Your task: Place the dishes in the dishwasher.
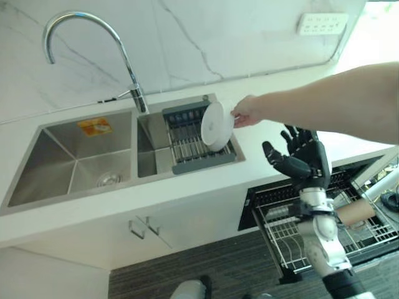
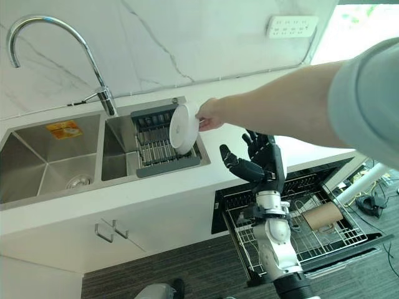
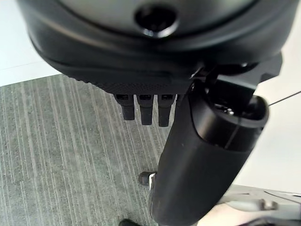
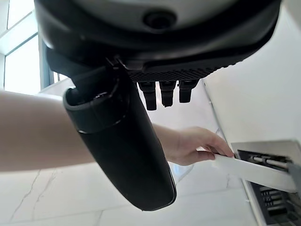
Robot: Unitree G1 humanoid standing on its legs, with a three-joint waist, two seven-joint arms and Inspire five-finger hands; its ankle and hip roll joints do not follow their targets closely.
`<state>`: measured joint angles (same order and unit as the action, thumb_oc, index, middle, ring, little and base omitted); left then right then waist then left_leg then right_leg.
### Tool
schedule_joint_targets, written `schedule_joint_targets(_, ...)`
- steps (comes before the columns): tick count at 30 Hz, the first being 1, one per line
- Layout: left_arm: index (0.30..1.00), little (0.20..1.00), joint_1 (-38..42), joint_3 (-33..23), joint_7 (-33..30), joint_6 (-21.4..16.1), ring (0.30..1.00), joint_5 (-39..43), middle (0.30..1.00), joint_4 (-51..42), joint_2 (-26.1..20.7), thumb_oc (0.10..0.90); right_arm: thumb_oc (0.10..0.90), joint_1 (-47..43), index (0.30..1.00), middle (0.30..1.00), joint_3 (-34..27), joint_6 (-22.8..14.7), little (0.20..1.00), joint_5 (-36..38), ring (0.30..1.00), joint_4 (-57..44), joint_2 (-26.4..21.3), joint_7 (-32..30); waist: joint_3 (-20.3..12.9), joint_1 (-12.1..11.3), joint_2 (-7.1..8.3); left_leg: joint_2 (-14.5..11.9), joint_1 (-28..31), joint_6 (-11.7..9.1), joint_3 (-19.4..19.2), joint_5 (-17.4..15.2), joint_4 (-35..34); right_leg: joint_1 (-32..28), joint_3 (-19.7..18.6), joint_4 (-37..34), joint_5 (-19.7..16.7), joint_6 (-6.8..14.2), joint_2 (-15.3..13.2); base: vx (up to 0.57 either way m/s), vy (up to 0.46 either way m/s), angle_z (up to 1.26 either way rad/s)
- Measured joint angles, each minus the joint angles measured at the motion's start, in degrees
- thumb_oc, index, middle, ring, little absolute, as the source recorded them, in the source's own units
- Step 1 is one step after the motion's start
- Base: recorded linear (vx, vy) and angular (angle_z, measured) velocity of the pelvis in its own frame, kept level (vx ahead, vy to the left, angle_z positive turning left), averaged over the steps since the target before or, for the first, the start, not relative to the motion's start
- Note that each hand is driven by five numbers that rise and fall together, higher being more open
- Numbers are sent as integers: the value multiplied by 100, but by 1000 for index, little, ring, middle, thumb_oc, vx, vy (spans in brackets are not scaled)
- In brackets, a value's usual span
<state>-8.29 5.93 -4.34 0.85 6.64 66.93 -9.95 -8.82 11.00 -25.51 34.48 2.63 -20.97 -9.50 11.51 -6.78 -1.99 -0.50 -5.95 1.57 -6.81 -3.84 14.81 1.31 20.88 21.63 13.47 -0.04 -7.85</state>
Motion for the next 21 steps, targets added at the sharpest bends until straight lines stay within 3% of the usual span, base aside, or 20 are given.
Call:
schedule_joint_targets(8, 900, 900, 16, 48, -4, -8, 900, 0, 900, 73, -5, 800, 800, -442, 900, 900, 73, 148, 900, 0, 900, 310, 132, -393, -48, -160, -18, 85, -104, -2, 211, -60, 39, -31, 195, 82, 113, -28, -81, 35, 13, 15)
schedule_joint_targets(21, 900, 900, 41, 51, -6, -121, 900, 0, 900, 132, 5, 800, 800, -463, 900, 900, 173, 179, 900, -1, 900, 500, 270, -564, -95, -131, 15, 61, -187, -20, 267, -28, 144, -18, 269, 89, 115, -19, -56, -13, 4, 2)
